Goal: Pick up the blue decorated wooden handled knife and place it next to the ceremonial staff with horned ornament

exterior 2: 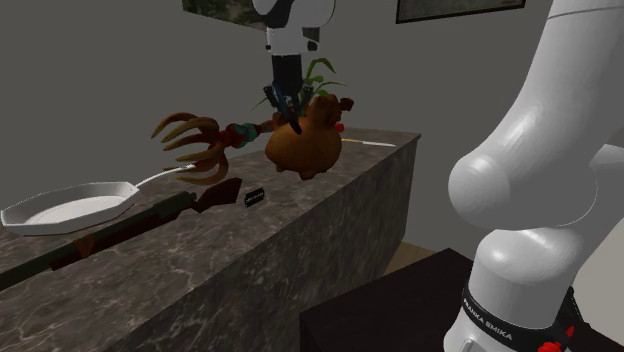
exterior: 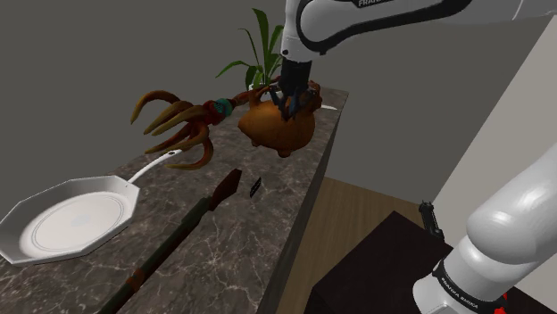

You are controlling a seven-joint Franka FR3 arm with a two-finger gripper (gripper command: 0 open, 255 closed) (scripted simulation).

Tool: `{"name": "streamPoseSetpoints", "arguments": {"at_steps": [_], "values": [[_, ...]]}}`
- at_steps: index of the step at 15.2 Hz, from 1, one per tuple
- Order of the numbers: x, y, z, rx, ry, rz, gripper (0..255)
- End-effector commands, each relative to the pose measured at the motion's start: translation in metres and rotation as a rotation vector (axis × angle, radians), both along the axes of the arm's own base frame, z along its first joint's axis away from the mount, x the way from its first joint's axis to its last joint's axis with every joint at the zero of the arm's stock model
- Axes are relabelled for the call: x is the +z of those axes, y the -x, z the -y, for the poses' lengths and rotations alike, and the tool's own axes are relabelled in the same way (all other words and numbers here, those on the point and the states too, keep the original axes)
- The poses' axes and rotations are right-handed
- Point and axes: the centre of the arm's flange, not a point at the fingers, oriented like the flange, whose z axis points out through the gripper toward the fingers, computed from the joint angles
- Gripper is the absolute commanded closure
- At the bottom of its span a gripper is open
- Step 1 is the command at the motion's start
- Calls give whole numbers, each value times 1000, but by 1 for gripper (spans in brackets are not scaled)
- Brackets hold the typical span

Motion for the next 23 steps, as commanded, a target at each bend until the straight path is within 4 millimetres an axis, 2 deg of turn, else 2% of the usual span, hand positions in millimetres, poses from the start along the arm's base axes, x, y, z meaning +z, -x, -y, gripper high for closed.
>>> {"name": "streamPoseSetpoints", "arguments": {"at_steps": [1, 23], "values": [[-11, 0, 0, 0, 0, 1, 255], [-127, 0, 0, 0, 0, 1, 255]]}}
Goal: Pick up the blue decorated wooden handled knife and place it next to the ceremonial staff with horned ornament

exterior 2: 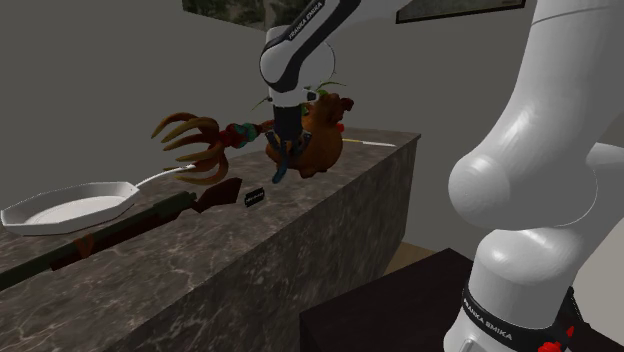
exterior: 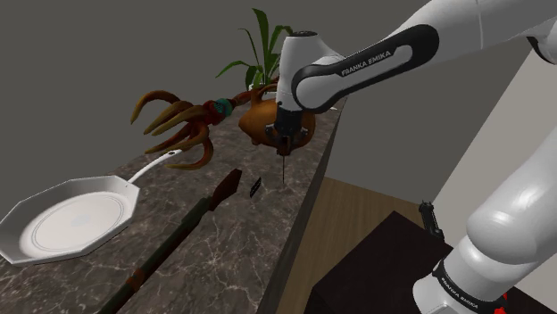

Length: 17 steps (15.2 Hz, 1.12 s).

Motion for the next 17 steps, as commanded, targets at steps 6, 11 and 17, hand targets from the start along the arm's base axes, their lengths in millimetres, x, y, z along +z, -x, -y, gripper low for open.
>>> {"name": "streamPoseSetpoints", "arguments": {"at_steps": [6, 11, 17], "values": [[-36, -2, 4, -3, 0, 2, 255], [-62, -2, 4, -3, 0, 2, 255], [-81, -2, 4, -3, 0, 2, 255]]}}
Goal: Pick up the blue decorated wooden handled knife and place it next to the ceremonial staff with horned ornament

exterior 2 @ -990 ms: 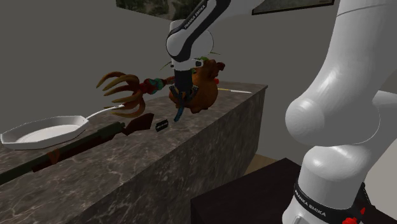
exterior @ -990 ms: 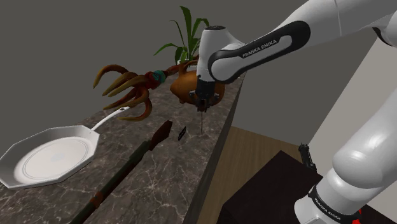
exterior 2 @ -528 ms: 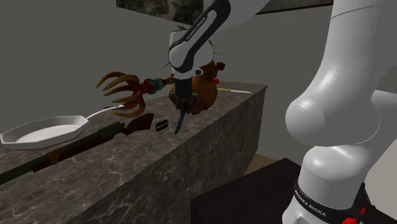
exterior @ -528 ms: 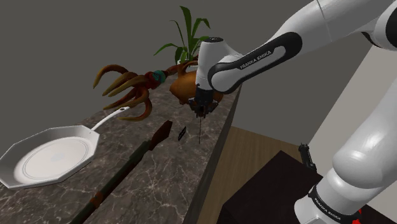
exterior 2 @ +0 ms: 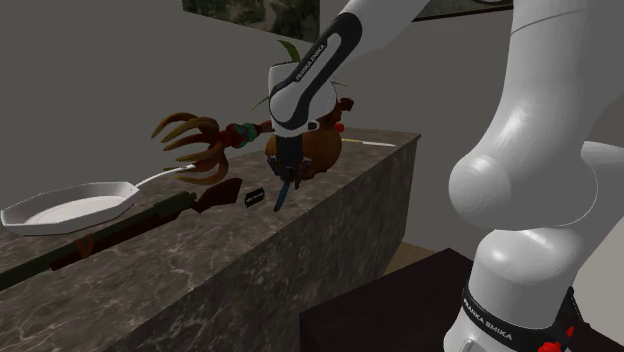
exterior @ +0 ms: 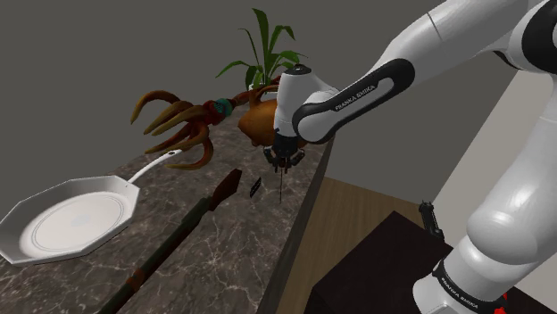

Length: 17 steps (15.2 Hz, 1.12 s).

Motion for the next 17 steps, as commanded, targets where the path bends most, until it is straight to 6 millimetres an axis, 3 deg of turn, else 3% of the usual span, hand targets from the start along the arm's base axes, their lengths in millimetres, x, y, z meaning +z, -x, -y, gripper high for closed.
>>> {"name": "streamPoseSetpoints", "arguments": {"at_steps": [1, 5, 6, 11, 15, 17], "values": [[-2, 0, 1, 0, 0, -4, 255], [-2, 0, 1, 0, 0, -4, 255], [-2, 0, 1, 0, 0, -4, 0], [-2, 0, 1, 0, 0, -4, 0], [47, 6, -4, 0, 0, -4, 0], [47, 6, -4, 0, 0, -4, 0]]}}
